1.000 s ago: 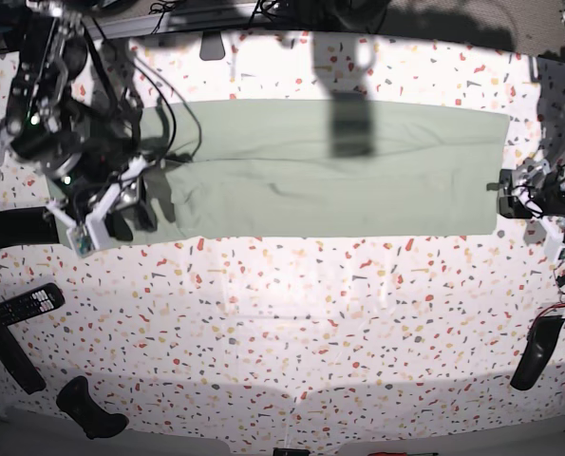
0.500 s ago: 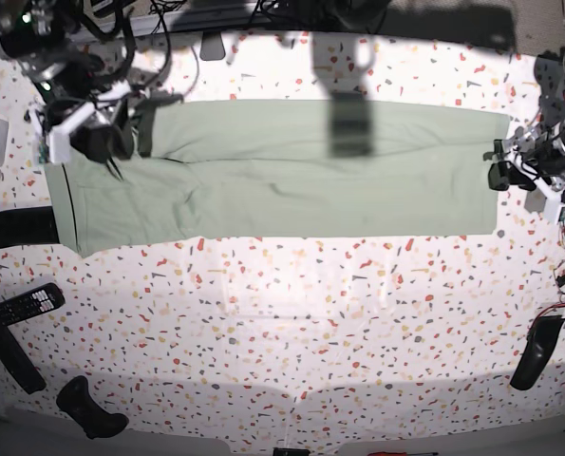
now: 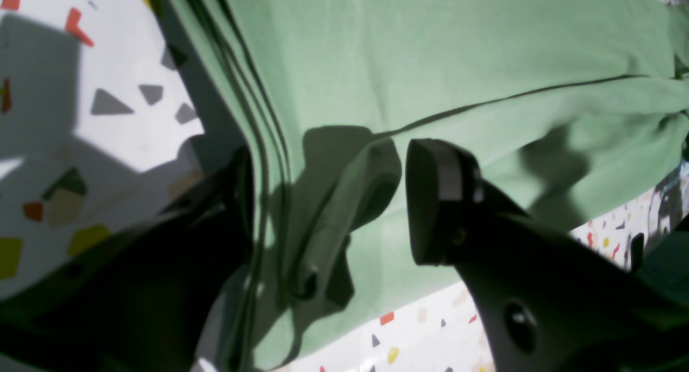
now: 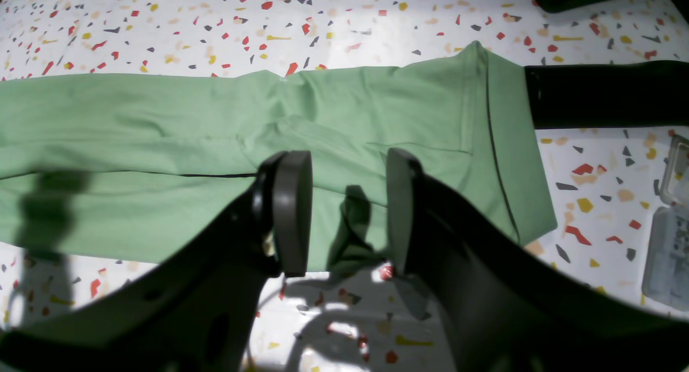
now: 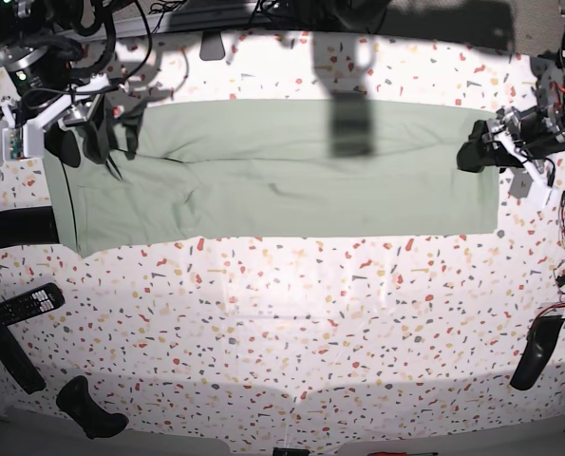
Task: Fold the T-shirt properly
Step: 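Lift the shirt end with the left gripper and fold it toward the right gripper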
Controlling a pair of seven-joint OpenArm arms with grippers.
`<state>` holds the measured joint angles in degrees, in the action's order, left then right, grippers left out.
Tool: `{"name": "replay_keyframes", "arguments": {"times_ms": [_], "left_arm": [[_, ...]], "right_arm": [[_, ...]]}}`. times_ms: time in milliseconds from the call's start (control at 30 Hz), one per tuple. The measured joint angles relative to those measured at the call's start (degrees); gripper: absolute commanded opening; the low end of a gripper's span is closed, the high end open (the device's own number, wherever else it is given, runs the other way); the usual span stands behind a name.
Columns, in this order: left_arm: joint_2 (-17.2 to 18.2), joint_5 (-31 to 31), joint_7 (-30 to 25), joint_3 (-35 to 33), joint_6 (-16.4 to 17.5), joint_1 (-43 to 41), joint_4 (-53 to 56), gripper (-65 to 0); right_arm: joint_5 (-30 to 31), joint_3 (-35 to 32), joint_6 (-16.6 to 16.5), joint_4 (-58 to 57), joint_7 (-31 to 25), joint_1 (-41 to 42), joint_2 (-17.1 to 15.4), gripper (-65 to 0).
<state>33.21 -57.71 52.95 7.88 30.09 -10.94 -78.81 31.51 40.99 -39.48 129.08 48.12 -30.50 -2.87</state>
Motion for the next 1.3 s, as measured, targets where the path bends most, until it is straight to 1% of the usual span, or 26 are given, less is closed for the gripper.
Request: {"name": "replay_keyframes", "arguments": {"times_ms": [167,200,233,267,333,367,533,667,800,933,1067,1167,1233,1300], "left_arm": [[0.0,-0.4,0.0,-0.1,0.0,0.0,0.0,-30.9],[0.0,-0.4,-0.4,-0.1,0.1,0.0,0.0,-33.2],[-0.2,-0.2,-1.0,-0.1,0.0,-0.2,0.0,-37.8],[-0.5,1.3,-2.4,-0.1,0.0,-0.2,0.1,-44.8],[-1.6,2.8,-3.3,0.0,0.0,-0.2,0.1,-62.0],[-2.4,3.9,-3.7,-0.1,0.0,-0.2,0.1,-65.0],[-5.3,3.7,-4.1,-0.1,0.0,0.0,0.1,-65.0],[-5.8,4.1,-3.6,-0.1,0.0,0.6,0.1,-65.0],[-5.7,10.1,-3.6,-0.1,0.2,2.3,0.1,-65.0],[-5.3,12.0,-3.1,-0.3,0.1,3.6,0.1,-65.0],[-3.6,15.8,-0.3,-0.3,-3.5,5.2,0.0,-65.0],[-1.5,16.0,-0.2,-0.3,-5.7,5.0,0.0,-65.0],[-1.0,16.5,0.1,-0.3,-6.3,4.8,-0.7,-65.0],[-1.1,17.4,1.1,-0.3,-6.5,4.8,-2.8,-65.0]], "right_arm": [[0.0,0.0,0.0,0.0,0.0,0.0,0.0,-42.8],[0.0,0.0,0.0,0.0,0.0,0.0,0.0,-42.8],[0.0,0.0,0.0,0.0,0.0,0.0,0.0,-42.8],[0.0,0.0,0.0,0.0,0.0,0.0,0.0,-42.8],[0.0,0.0,0.0,0.0,0.0,0.0,0.0,-42.8],[0.0,0.0,0.0,0.0,0.0,0.0,0.0,-42.8],[0.0,0.0,0.0,0.0,0.0,0.0,0.0,-42.8],[0.0,0.0,0.0,0.0,0.4,0.0,0.0,-42.8],[0.0,0.0,0.0,0.0,0.9,0.0,0.0,-42.8],[0.0,0.0,0.0,0.0,1.0,0.0,0.0,-42.8],[0.0,0.0,0.0,0.0,1.0,0.0,0.0,-42.8],[0.0,0.0,0.0,0.0,1.1,0.0,0.0,-42.8],[0.0,0.0,0.0,0.0,1.1,0.0,0.0,-42.8],[1.2,0.0,0.0,0.0,1.1,0.0,0.0,-42.8]]}}
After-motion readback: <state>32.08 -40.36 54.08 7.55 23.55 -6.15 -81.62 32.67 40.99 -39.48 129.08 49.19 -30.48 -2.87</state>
